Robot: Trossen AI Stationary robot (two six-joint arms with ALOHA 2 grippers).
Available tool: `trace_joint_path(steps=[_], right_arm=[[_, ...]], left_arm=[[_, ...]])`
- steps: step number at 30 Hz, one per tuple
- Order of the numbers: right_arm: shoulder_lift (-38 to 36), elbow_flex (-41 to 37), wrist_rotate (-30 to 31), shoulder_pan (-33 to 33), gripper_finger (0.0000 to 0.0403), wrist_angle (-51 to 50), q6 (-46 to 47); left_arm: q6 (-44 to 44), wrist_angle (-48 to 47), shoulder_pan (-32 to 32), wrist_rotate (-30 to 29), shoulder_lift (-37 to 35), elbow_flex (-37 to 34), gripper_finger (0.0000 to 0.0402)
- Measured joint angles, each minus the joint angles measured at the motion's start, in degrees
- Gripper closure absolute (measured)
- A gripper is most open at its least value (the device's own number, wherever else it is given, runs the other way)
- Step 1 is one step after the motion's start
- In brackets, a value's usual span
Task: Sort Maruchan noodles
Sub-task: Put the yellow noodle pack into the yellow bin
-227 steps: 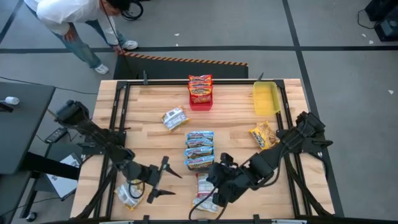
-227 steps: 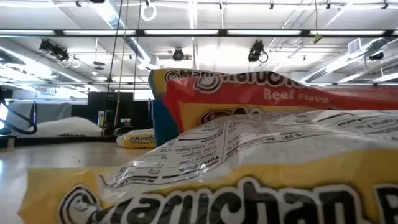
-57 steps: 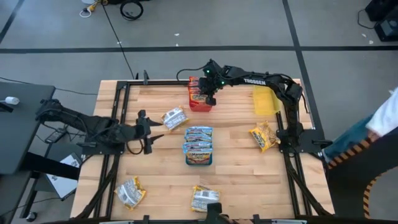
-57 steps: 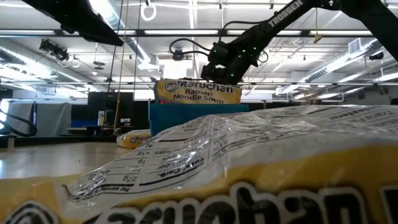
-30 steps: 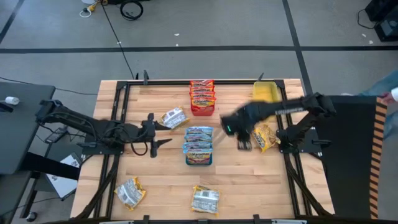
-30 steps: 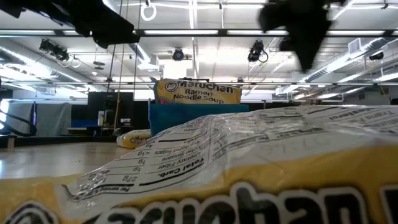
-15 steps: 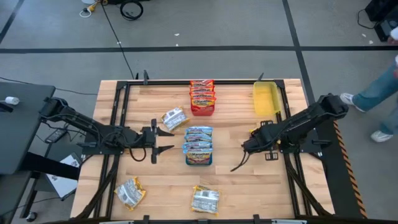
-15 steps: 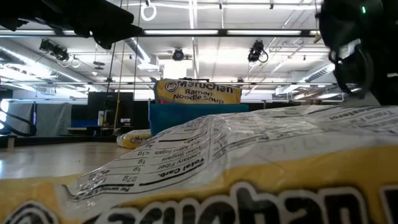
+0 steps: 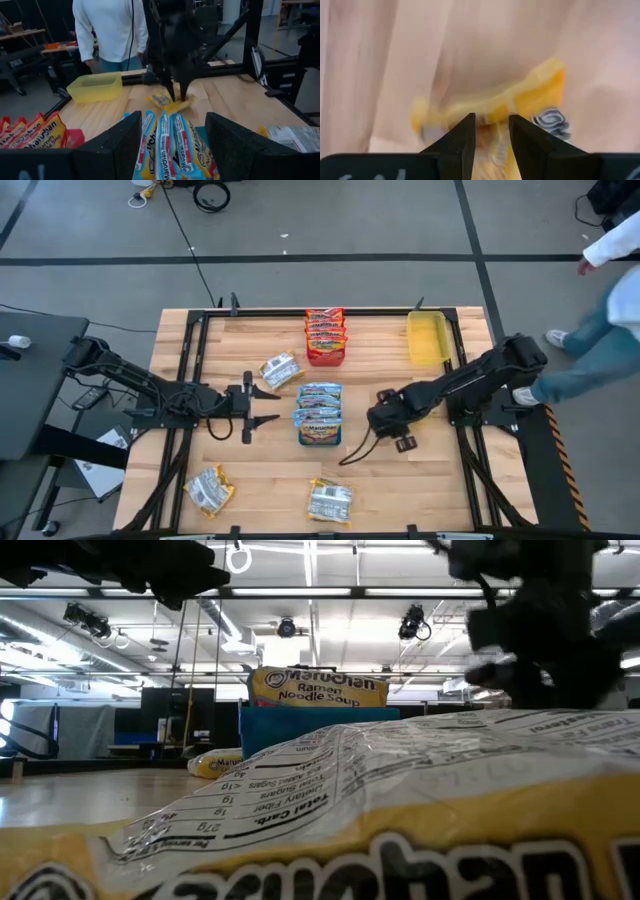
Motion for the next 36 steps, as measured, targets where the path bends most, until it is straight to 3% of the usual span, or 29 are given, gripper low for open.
trace_joint_path(steps=[5, 8, 18, 20, 25, 30, 36], right_arm=[[-3.31, 3.59, 5.78, -3.79, 0.0280, -3.21, -5.93], [-5.69, 4.05, 5.65, -8.34, 0.0278, -3.86, -5.51], [-7.18, 1.11, -17.34, -27.57, 0.0218, -1.53, -3.14], [-7.18, -1.01, -20.62, -28.70, 0.0201, -0.84, -4.20], [-7.18, -5.90, -21.33, -28.86, 0.0172, 4.26, -5.24], [-6.88, -8.31, -22.34, -28.86, 0.0170, 8.02, -4.45], [-1.08, -8.19, -23.71, -28.42, 0.0172, 8.11, -3.51]], left_arm=[[0.00, -0.70, 0.00, 0.01, 0.00, 0.00, 0.0180], [0.02, -0.97, 0.00, 0.01, 0.00, 0.00, 0.0180], [-0.02, -2.36, 0.00, 0.00, 0.00, 0.00, 0.0180], [-0.11, -2.34, 0.00, -0.01, 0.00, 0.00, 0.0180], [-0.44, -4.09, 0.00, -0.01, 0.00, 0.00, 0.0180], [-0.01, -3.98, 0.00, -1.44, 0.00, 0.00, 0.0180], [0.02, -4.00, 0.00, -1.74, 0.00, 0.00, 0.0180]])
